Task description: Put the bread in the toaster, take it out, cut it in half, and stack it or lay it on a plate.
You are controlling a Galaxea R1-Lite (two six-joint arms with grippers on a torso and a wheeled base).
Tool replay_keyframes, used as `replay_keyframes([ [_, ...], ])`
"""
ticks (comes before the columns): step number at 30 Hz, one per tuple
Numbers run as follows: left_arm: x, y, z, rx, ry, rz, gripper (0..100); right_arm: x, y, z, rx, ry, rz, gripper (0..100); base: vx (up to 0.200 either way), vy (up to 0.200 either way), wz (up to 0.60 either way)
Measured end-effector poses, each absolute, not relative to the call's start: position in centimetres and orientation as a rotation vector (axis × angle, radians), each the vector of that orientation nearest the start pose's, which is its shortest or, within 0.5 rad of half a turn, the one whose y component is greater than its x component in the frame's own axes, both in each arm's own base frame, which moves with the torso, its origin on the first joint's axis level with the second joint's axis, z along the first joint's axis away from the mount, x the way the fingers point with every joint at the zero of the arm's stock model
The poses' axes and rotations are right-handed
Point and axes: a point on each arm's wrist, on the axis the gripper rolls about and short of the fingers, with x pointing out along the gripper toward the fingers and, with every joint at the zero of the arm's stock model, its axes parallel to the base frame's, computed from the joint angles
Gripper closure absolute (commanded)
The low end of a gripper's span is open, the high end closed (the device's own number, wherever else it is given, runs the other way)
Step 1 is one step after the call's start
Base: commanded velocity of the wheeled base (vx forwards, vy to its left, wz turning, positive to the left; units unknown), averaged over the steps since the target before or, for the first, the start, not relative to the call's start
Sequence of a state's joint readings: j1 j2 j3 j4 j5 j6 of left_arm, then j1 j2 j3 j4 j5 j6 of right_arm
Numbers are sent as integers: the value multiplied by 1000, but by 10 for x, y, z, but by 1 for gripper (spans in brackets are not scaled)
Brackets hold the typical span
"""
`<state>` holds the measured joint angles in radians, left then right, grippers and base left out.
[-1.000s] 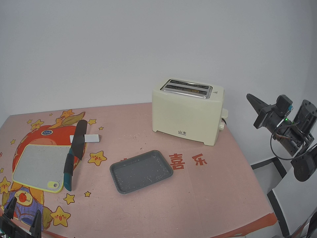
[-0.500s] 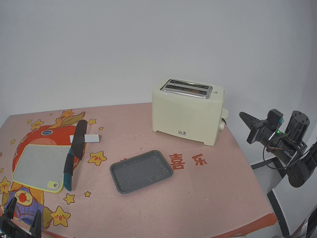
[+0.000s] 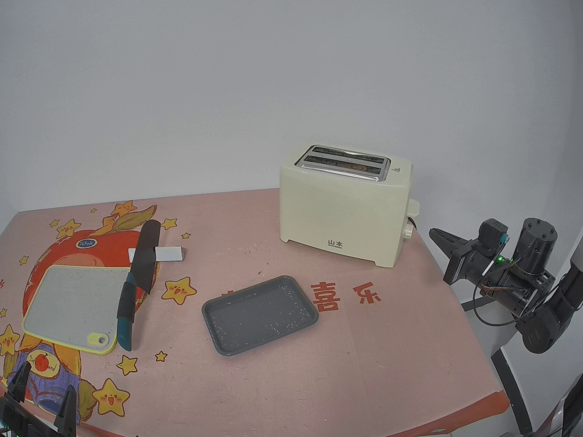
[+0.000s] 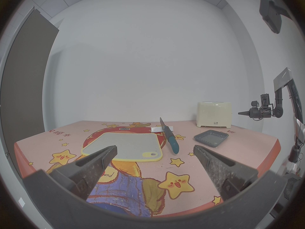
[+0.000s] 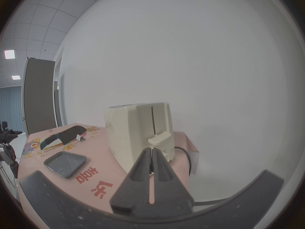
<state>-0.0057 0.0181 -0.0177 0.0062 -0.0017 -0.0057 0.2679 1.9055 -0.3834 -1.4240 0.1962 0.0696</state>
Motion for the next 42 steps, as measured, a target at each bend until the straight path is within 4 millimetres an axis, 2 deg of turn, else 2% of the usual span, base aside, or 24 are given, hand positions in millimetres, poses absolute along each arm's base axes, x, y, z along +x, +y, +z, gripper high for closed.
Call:
replay_keyframes([
  [7, -23, 0, 80, -6, 6, -8, 0, 269, 83, 102, 51, 120, 496, 100, 0, 0, 0],
  [18, -23, 0, 80, -6, 6, -7, 0, 276, 90, 119, 37, 52, 650, 100, 0, 0, 0],
  [28, -23, 0, 80, -6, 6, -8, 0, 260, 83, 99, -19, 117, 648, 100, 0, 0, 0],
  [42, -23, 0, 80, -6, 7, -8, 0, 265, 78, 91, -14, 157, 622, 100, 0, 0, 0],
])
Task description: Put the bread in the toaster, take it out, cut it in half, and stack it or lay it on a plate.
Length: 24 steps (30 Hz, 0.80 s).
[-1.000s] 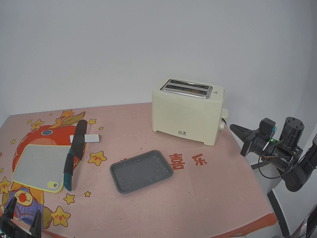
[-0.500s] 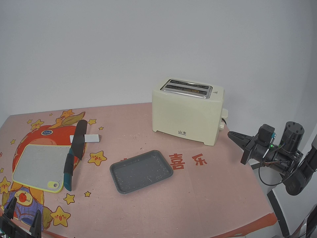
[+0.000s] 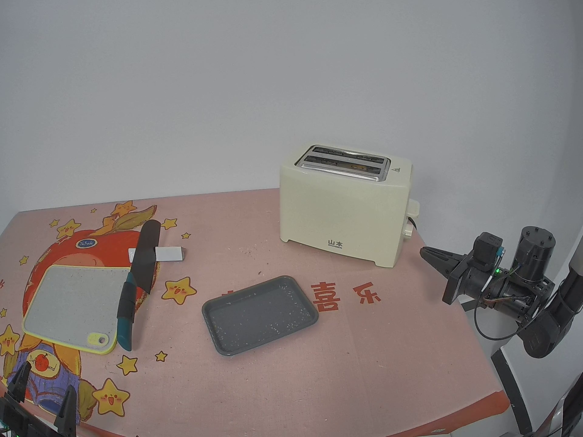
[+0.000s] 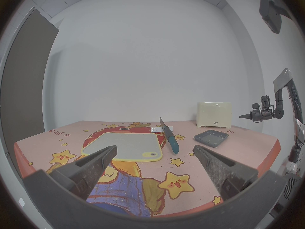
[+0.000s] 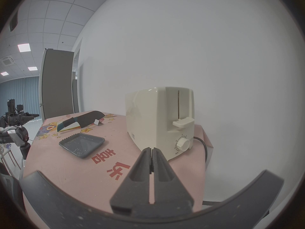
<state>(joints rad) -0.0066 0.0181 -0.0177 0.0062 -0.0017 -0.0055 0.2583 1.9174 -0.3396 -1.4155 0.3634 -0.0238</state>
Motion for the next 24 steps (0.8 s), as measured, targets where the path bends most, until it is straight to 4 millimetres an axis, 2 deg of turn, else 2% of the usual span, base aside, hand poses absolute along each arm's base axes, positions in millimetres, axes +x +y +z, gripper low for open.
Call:
replay_keyframes([
  [24, -23, 0, 80, -6, 7, -8, 0, 285, 79, 83, 29, 163, 558, 100, 0, 0, 0],
])
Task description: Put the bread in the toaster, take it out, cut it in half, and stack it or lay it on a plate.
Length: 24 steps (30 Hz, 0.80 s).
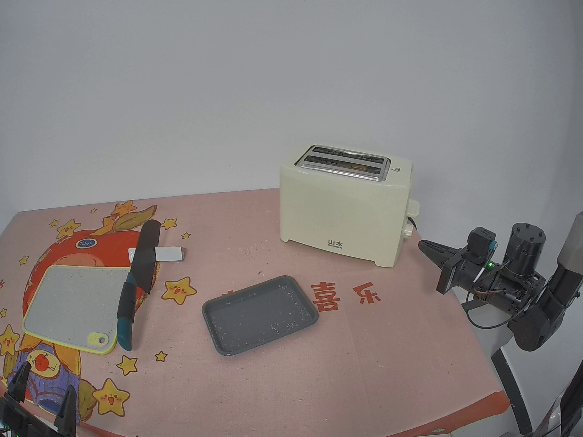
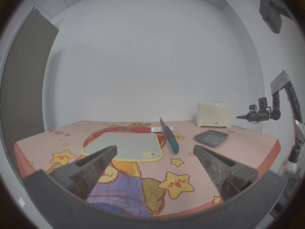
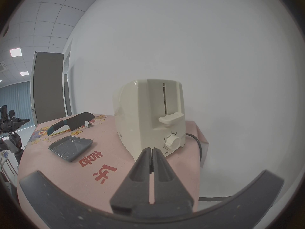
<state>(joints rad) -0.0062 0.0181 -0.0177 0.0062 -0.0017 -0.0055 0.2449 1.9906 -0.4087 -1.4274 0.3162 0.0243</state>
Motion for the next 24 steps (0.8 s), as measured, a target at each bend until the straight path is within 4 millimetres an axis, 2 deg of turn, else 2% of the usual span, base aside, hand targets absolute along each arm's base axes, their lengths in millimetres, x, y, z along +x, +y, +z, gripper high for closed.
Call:
replay_keyframes([
  [6, -23, 0, 80, -6, 7, -8, 0, 292, 83, 79, 52, 170, 537, 100, 0, 0, 0],
  [13, -23, 0, 80, -6, 7, -7, 0, 299, 97, 77, 111, 174, 513, 100, 0, 0, 0],
  [24, -23, 0, 80, -6, 6, -8, 0, 310, 98, 77, 119, 154, 496, 100, 0, 0, 0],
])
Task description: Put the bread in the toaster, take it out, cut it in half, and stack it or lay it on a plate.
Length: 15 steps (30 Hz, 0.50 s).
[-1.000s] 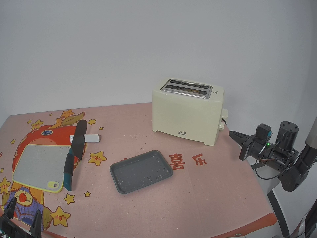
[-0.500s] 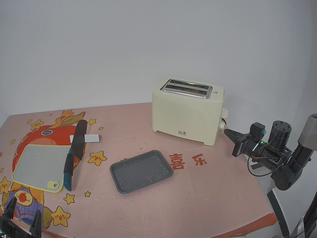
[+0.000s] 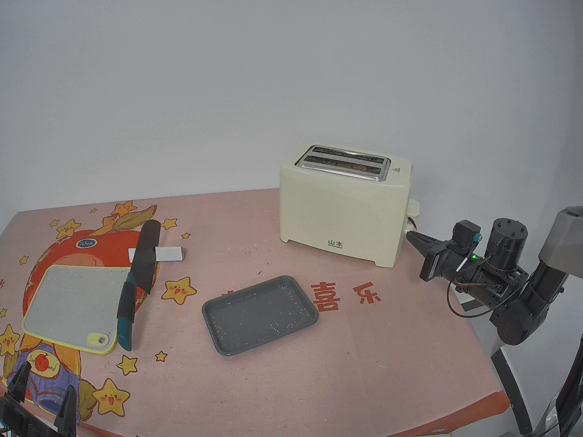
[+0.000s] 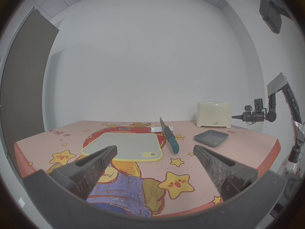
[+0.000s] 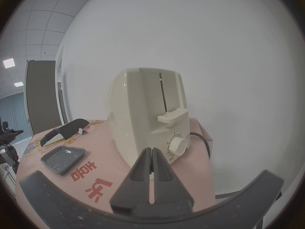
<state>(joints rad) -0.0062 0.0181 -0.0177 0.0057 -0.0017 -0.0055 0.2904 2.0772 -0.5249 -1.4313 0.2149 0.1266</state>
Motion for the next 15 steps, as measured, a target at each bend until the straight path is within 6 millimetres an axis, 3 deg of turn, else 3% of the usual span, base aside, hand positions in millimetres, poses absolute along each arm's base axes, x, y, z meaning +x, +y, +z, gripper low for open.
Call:
replay_keyframes([
  [15, -23, 0, 80, -6, 7, -8, 0, 324, 97, 74, 137, 140, 446, 100, 0, 0, 0],
])
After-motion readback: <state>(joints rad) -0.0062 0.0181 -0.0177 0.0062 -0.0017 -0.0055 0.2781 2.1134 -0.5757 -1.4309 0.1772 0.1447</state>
